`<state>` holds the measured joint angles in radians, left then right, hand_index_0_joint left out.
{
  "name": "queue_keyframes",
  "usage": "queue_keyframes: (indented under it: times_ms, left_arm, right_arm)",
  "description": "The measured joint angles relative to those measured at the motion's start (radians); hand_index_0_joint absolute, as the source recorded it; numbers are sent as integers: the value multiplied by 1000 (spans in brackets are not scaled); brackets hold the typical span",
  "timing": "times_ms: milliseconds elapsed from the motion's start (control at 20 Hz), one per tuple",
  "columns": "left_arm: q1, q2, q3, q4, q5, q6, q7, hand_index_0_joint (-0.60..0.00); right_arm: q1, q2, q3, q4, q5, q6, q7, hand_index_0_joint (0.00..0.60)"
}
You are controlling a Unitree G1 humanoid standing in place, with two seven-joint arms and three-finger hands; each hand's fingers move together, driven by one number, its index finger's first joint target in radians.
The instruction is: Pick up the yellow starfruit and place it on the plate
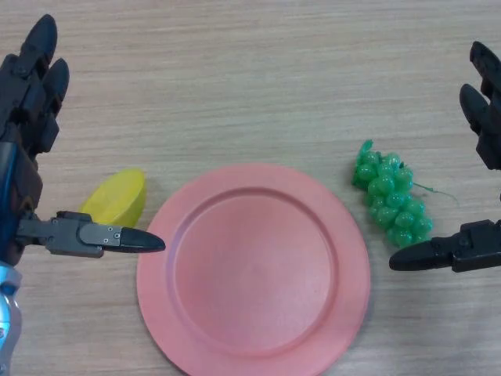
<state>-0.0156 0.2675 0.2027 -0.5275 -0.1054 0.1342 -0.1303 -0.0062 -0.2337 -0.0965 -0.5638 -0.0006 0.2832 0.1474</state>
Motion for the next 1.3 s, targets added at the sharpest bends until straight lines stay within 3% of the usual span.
queue_keyframes:
  times_ms: [400,600,750,900,1300]
  left_arm:
    - [0,0,1,21,-37,-9,-26,0]
    - [-24,13,21,150,-37,-29,-23,0]
    - [-56,40,22,280,-14,-109,32,0]
    - [-60,44,23,393,93,-181,52,0]
    - [-128,67,8,762,134,-273,111,0]
  right_arm:
    - [-1,0,0,10,0,0,0,0]
    - [0,0,-1,10,0,0,0,0]
    - [4,0,-1,10,0,0,0,0]
    - [5,0,-1,11,0,0,1,0]
    - [17,0,-2,27,0,-1,13,0]
